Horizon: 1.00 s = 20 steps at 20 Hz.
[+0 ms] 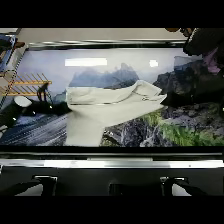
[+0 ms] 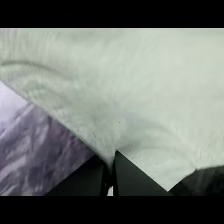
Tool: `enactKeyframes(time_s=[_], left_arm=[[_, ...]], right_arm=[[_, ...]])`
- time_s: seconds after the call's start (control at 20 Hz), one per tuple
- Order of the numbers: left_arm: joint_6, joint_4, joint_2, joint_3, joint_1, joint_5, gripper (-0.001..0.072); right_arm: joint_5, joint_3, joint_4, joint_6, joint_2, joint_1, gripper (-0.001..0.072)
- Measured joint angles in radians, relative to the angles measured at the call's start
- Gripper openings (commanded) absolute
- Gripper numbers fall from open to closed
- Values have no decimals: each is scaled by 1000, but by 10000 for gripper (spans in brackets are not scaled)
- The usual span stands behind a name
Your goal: Fold the clothes and pants, and hang the long-sleeved shirts on hangers.
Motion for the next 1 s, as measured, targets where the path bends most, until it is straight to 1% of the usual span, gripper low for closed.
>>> enactKeyframes(time_s=[0.15,0.25,0.35,0.5,0.65,0.75,0.85,1.0], left_arm=[[-34,-1,82,266,8,-52,15],[-87,22,146,465,22,-74,16],[-166,72,217,640,42,-106,15],[-319,195,345,822,77,-134,15],[-463,350,481,904,102,-151,15],[-523,434,546,928,110,-156,15],[-556,483,575,939,114,-181,16],[-579,500,560,926,117,-282,16]], right_arm=[[1,138,8,21,111,0,35],[-16,264,13,47,184,0,35],[-49,397,14,87,257,0,35],[-117,592,14,166,362,0,35],[-124,742,-26,245,461,0,35],[-76,793,-60,292,508,0,35],[-36,818,-97,331,521,0,35],[-25,835,-136,370,469,0,36]])
